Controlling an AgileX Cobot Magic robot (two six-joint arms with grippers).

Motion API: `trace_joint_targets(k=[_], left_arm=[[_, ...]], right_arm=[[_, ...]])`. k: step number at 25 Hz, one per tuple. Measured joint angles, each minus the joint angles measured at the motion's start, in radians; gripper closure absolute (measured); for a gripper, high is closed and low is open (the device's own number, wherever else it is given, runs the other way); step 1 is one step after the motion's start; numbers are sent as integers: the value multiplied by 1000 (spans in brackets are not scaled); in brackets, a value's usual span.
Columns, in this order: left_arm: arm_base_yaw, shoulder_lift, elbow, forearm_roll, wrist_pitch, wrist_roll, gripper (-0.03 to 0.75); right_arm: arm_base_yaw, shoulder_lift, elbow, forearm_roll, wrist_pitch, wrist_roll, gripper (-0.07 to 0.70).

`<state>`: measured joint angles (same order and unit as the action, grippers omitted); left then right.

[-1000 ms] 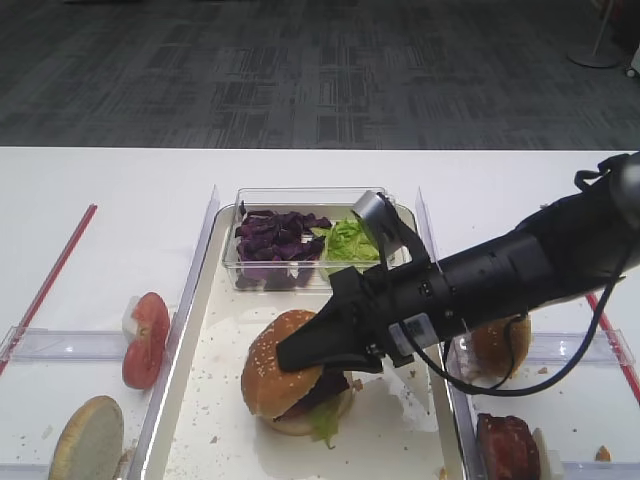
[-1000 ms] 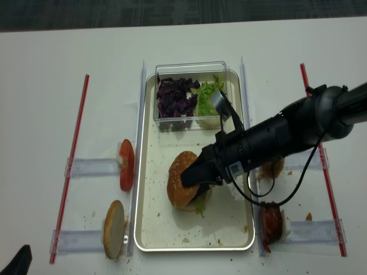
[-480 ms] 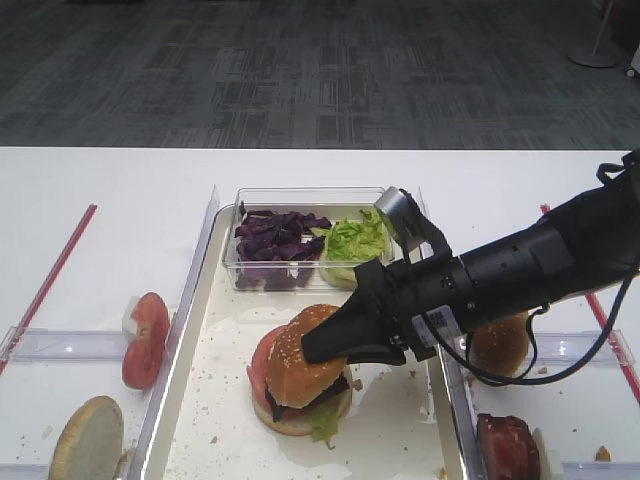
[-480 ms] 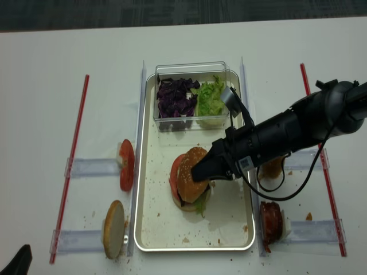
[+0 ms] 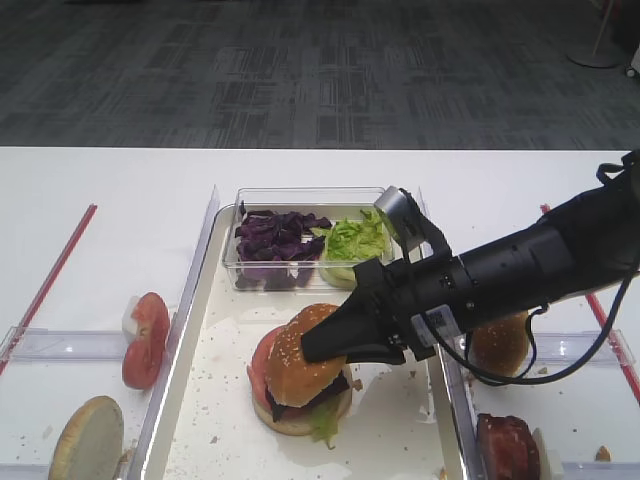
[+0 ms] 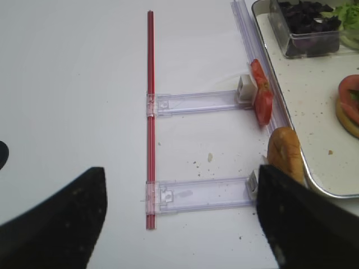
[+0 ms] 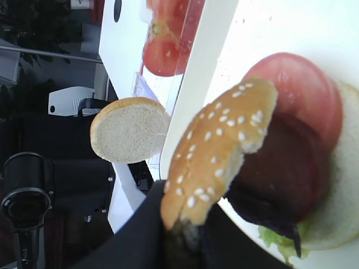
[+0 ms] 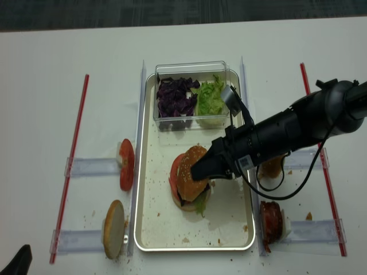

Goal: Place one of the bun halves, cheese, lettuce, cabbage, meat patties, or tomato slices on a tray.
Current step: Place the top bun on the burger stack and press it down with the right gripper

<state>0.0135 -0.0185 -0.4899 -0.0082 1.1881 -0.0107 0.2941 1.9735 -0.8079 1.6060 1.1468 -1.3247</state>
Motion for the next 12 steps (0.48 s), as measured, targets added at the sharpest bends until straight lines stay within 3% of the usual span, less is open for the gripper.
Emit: trace_joint_targets(k=[5,12], left_arm=[[0,0,0,0,0,0,207],[0,0,0,0,0,0,207]], right_arm=[[0,0,0,0,0,1,491],[0,0,0,0,0,2,380]])
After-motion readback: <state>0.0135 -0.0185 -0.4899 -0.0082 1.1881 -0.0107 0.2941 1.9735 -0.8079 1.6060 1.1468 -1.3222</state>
